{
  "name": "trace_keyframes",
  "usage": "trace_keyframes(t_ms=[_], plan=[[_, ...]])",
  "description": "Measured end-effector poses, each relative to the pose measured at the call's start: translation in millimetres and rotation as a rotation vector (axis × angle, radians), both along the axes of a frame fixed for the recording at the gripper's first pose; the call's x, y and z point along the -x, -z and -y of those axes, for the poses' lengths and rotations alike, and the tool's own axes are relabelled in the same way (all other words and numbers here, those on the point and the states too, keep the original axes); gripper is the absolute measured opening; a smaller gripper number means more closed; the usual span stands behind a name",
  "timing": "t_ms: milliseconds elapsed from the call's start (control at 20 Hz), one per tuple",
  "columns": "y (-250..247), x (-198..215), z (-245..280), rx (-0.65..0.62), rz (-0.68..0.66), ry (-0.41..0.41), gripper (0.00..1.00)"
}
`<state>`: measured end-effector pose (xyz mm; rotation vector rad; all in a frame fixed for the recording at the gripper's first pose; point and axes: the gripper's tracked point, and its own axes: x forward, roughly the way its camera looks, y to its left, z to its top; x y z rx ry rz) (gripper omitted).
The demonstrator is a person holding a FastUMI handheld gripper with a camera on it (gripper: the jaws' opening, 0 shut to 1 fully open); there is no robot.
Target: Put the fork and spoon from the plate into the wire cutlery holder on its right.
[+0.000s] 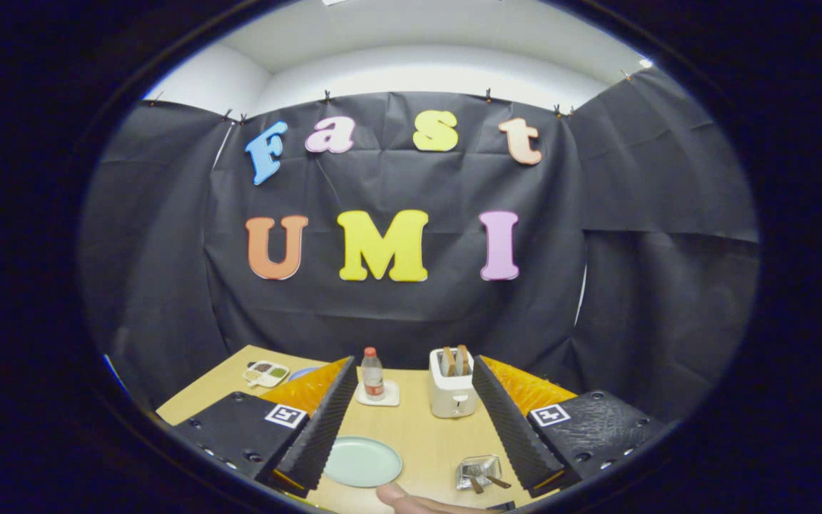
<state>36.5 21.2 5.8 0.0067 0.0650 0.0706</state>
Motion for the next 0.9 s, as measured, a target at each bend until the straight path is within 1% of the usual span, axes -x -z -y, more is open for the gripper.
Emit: trace_keyframes(t_ms=[100, 250, 350, 500, 650, 900], plan=[[-18.6, 12.6, -7.1, -0.002, 0.067, -0.009, 0.97], [-39.5, 22.1, -3.5, 0.006, 0.145, 0.018, 0.97], [-39.8, 22.9, -8.4, -0.005, 0.145, 0.016, 0.96], [-38.5, 23.3, 2.3, -0.018, 0.132, 0.037, 0.95], [-37.1, 25.6, 12.0, -0.003, 0.134, 0.053, 0.95], [-26.8, 24.4, 33.5, 0.000, 0.115, 0.058, 0.95]])
